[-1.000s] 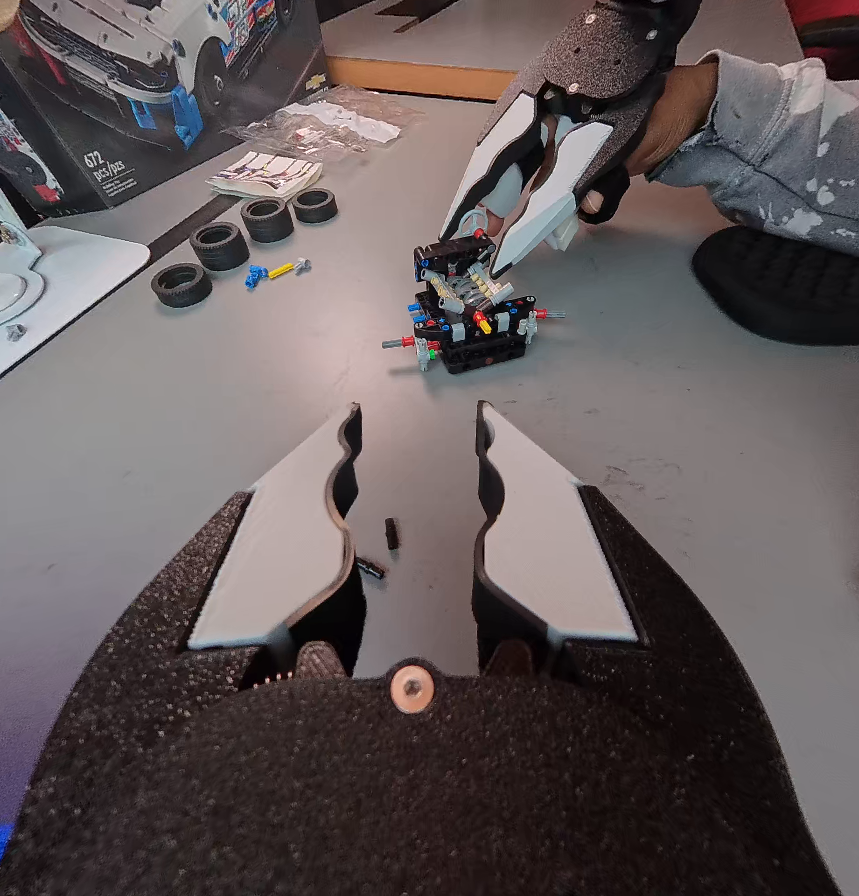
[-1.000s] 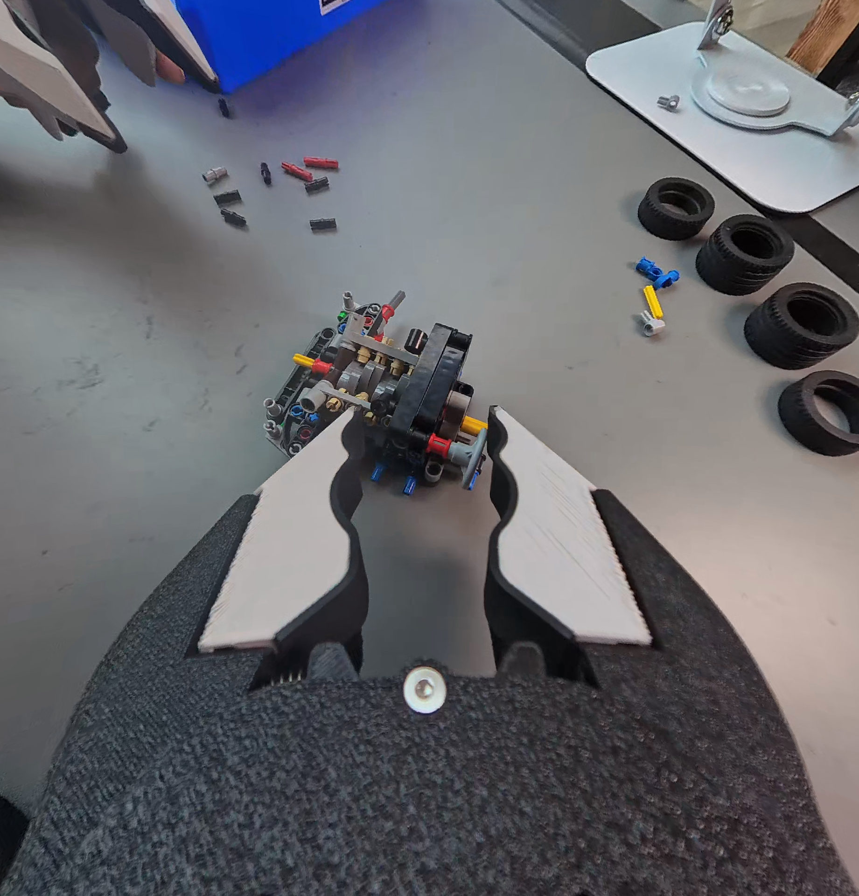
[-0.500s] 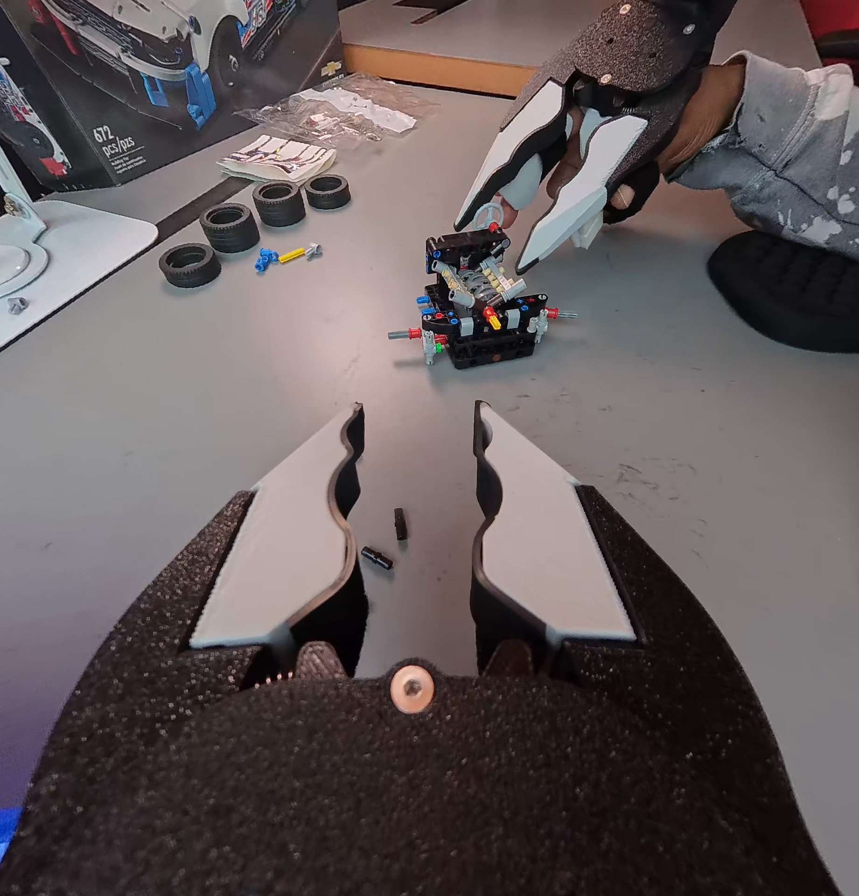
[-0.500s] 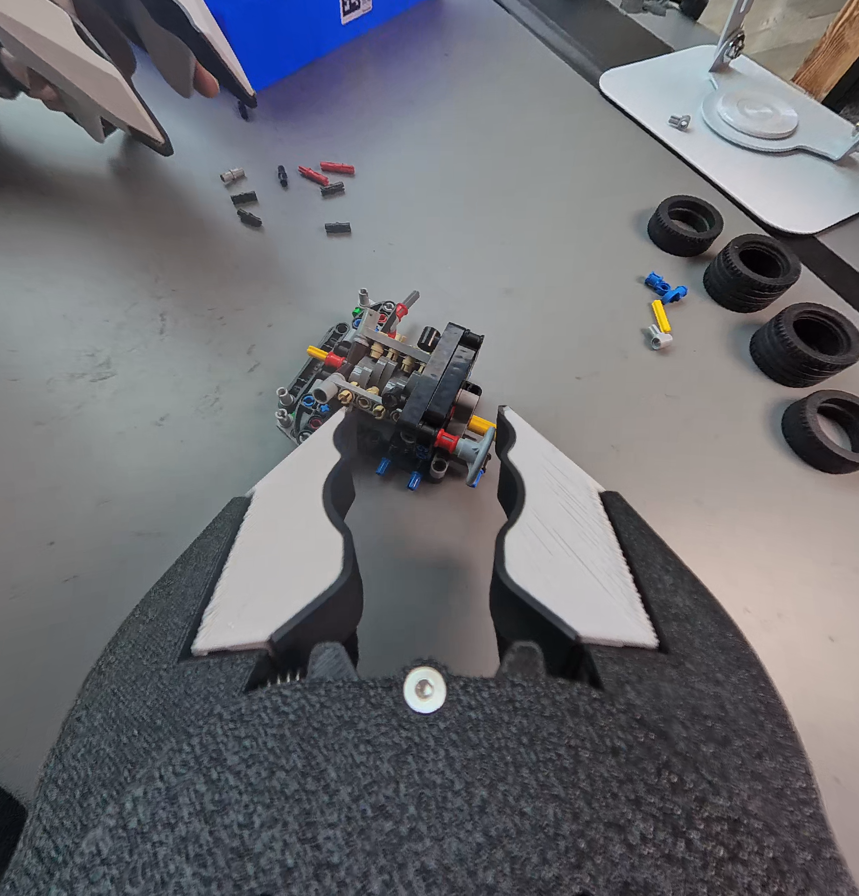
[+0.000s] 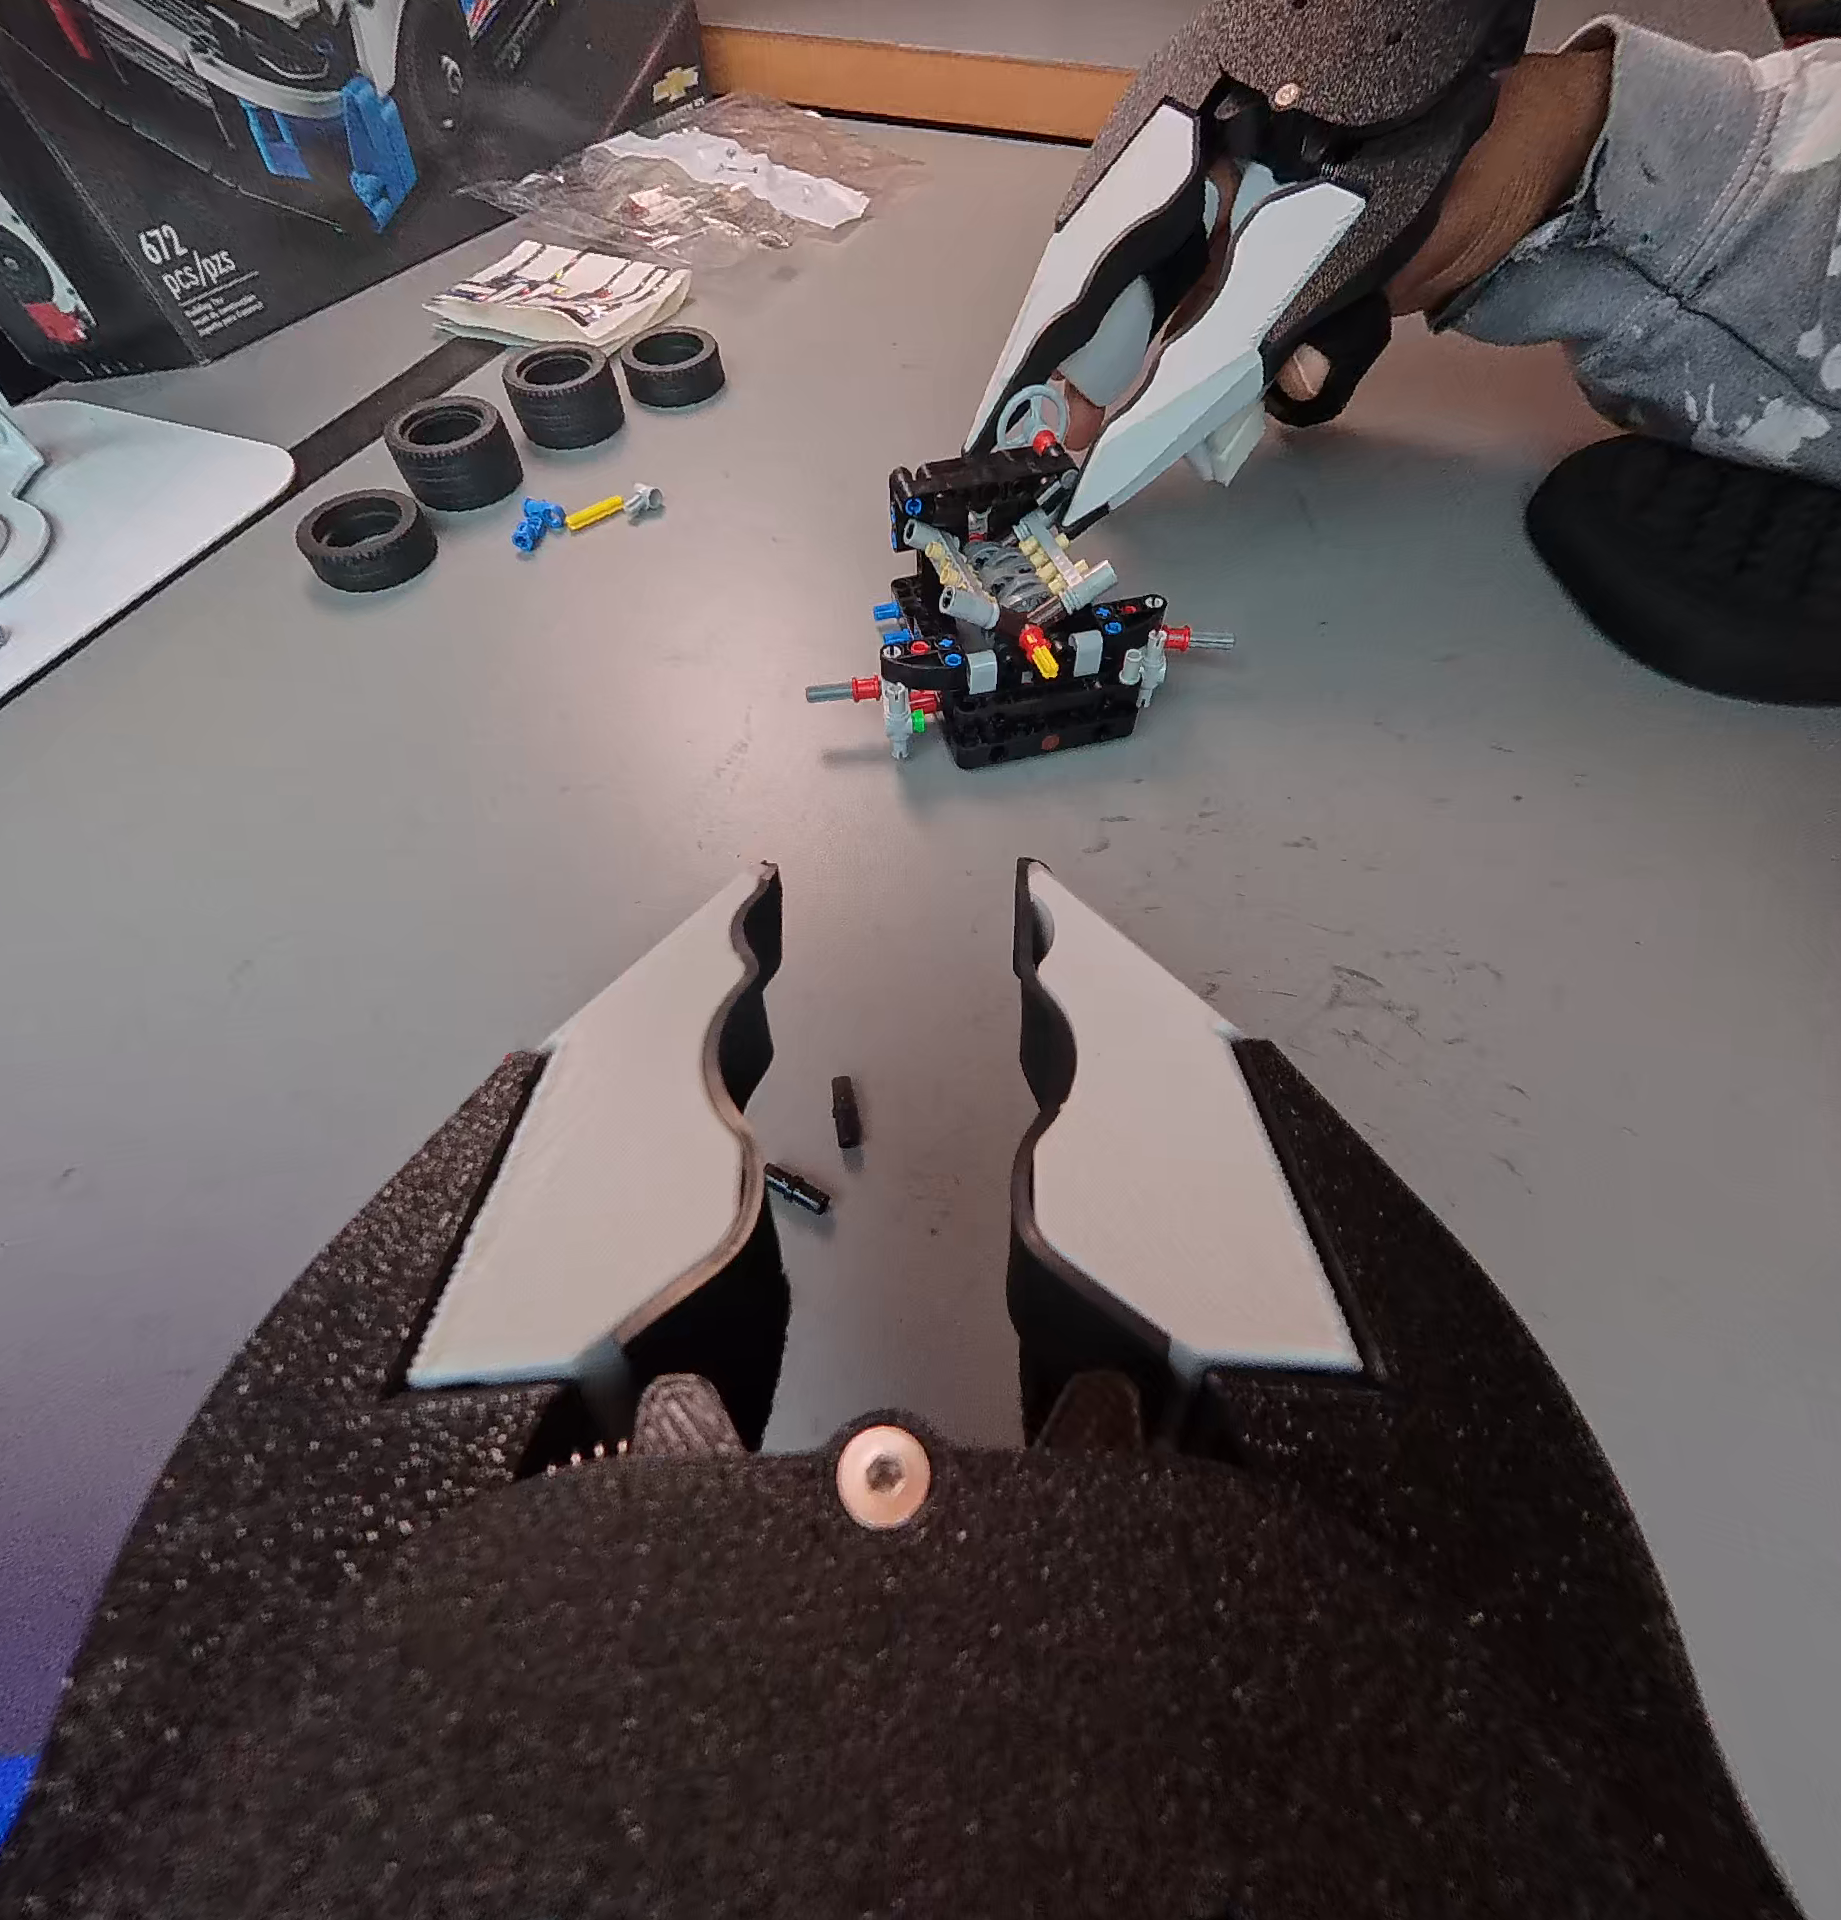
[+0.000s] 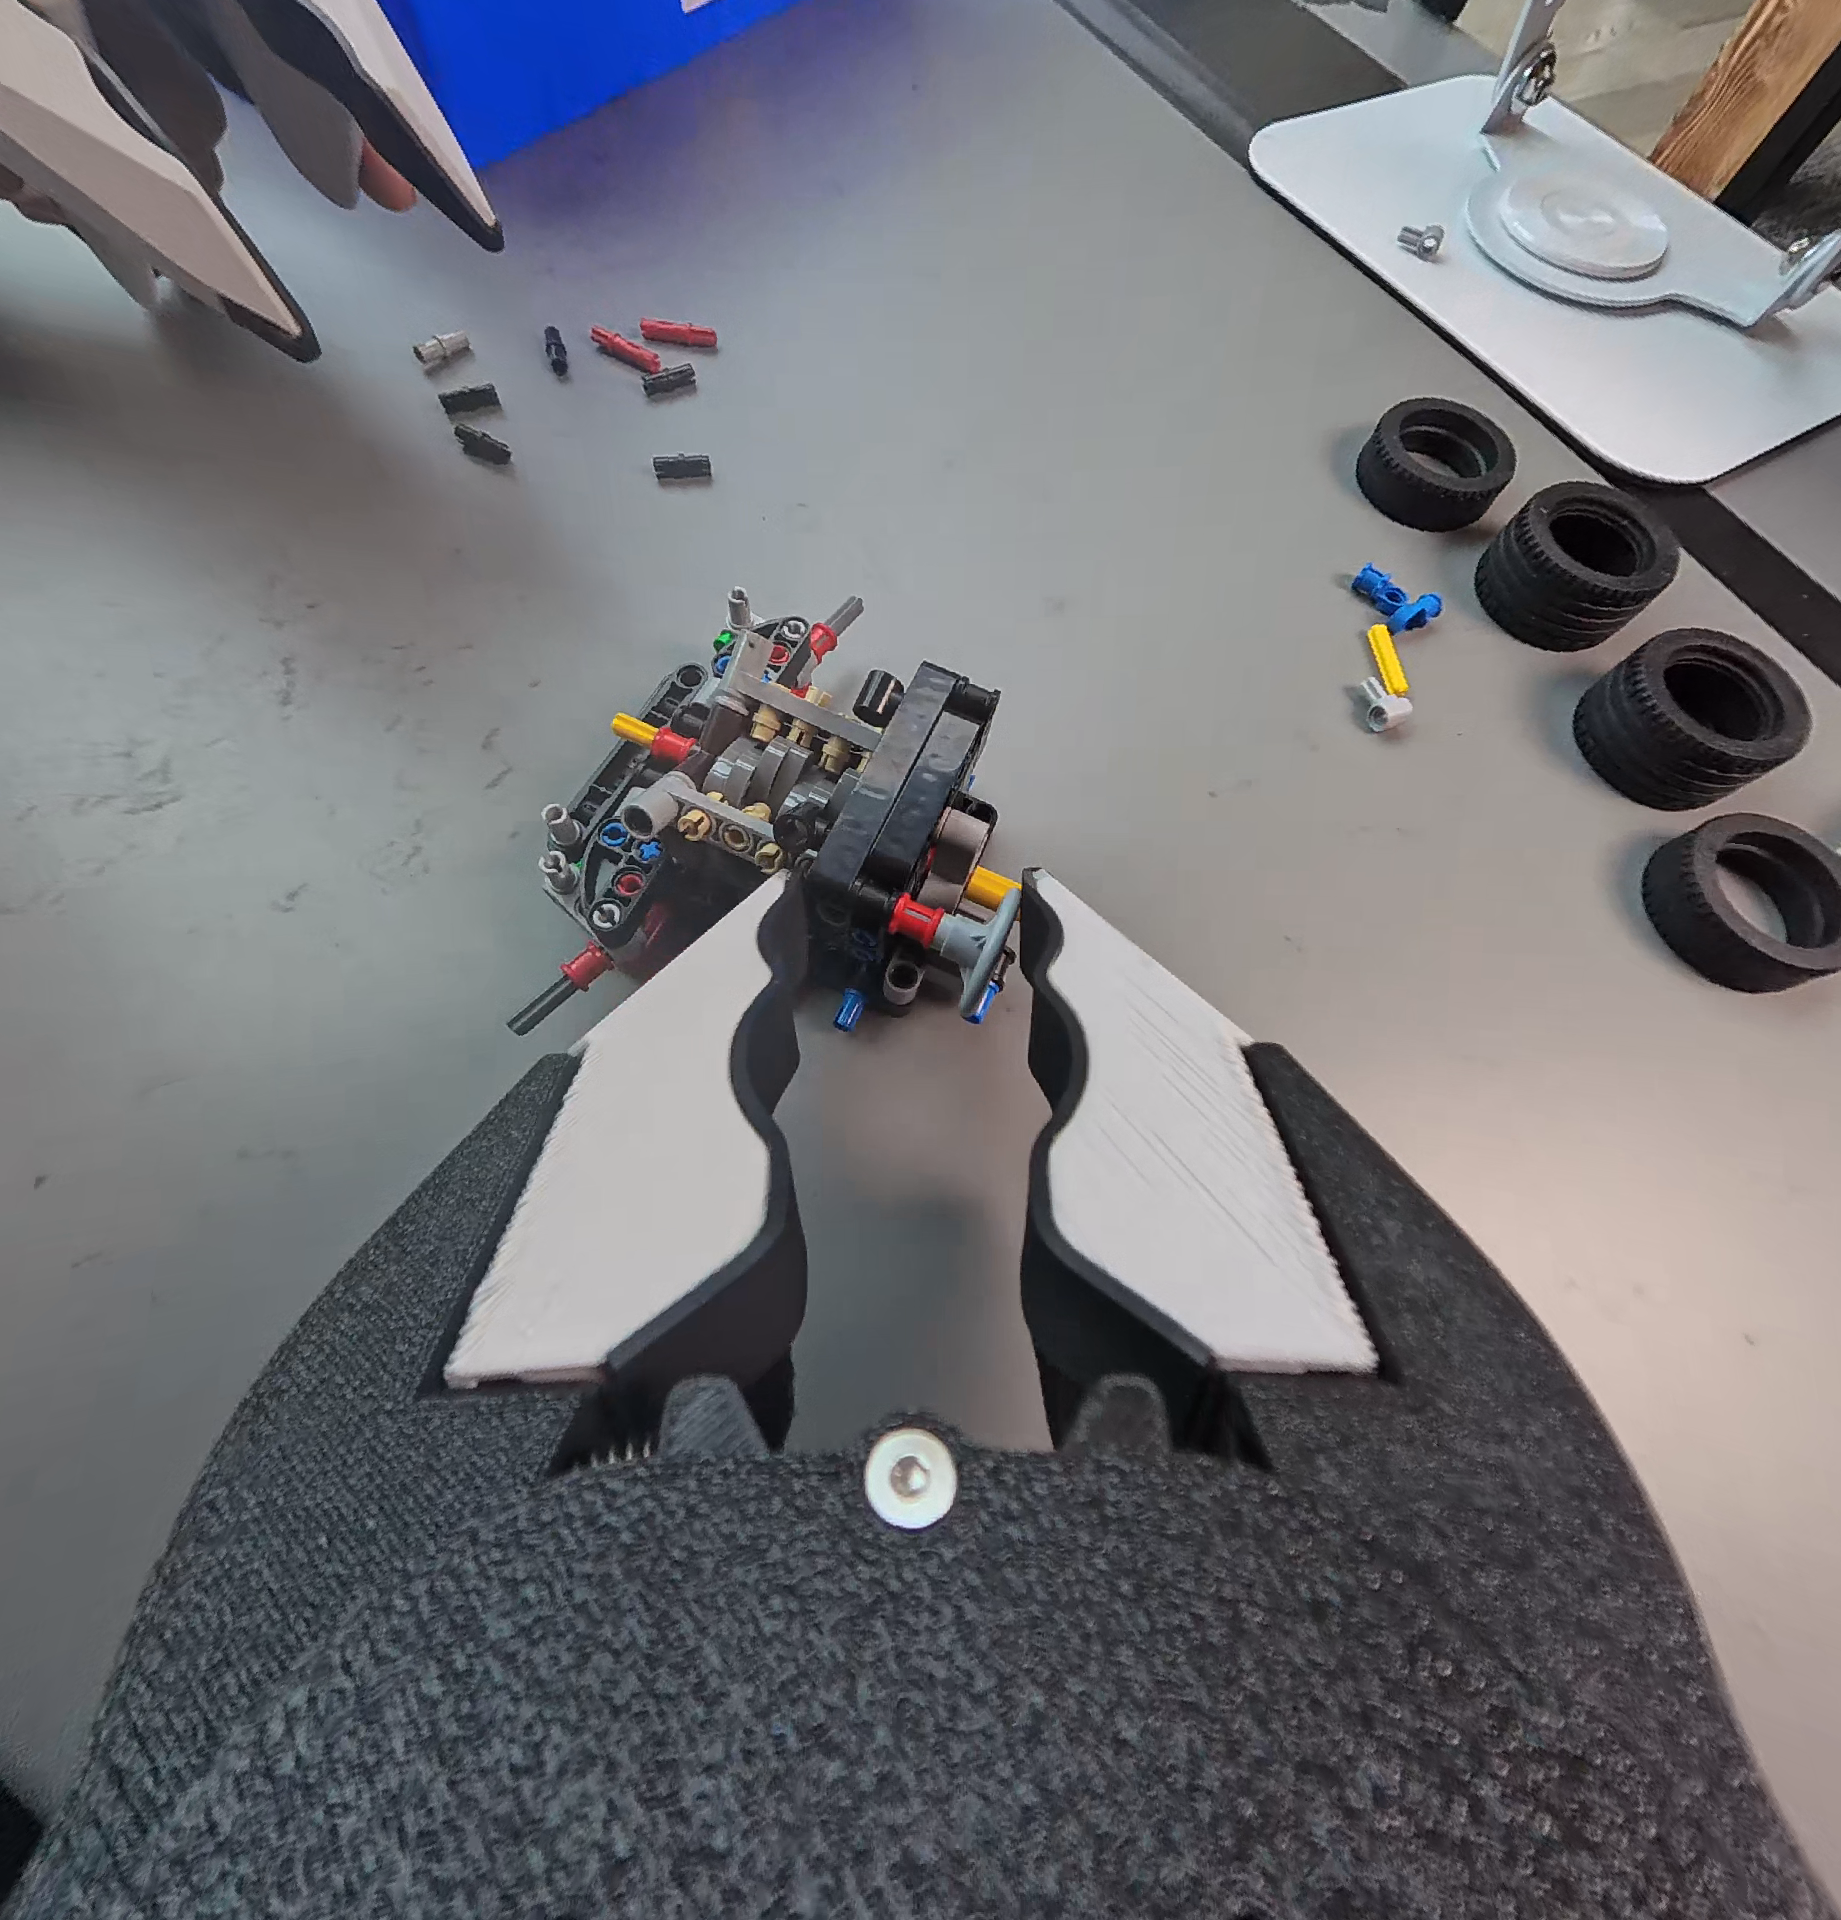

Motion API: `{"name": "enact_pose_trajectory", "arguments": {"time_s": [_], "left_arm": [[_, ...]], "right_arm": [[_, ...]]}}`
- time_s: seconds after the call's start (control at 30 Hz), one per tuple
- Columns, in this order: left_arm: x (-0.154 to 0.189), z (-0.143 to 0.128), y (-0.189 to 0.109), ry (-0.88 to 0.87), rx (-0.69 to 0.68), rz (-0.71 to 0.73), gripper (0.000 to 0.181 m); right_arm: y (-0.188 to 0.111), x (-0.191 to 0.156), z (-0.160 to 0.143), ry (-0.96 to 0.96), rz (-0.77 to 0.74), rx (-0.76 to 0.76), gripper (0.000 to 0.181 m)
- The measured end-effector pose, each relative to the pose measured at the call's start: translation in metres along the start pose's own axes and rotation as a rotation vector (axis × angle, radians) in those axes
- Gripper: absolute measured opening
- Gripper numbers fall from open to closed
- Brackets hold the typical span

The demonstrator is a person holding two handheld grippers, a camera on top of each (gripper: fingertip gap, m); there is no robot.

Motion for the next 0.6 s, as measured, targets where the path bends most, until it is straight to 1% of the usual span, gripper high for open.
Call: {"name": "enact_pose_trajectory", "arguments": {"time_s": [0.27,0.4,0.5,0.6], "left_arm": [[0.000,-0.001,0.000,0.006,-0.004,0.001,0.045],[0.001,-0.002,0.001,0.014,-0.012,0.001,0.045],[0.003,-0.003,0.003,0.023,-0.023,-0.002,0.045],[0.005,-0.004,0.004,0.038,-0.038,-0.007,0.045]], "right_arm": [[0.006,-0.009,0.005,-0.012,0.024,0.012,0.041],[0.012,-0.019,0.010,-0.031,0.061,0.035,0.041],[0.016,-0.030,0.014,-0.065,0.113,0.051,0.040],[0.018,-0.046,0.017,-0.120,0.201,0.072,0.041]]}}
Point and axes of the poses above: each gripper's, where its closed fingertips meet, y out along the fingers, z out of its top, x = y × z across the jaws, the point moved 6 cm from there along -y, back along the fingers, and after that the axes turned 3 degrees about -y, right-handed, at the moved point
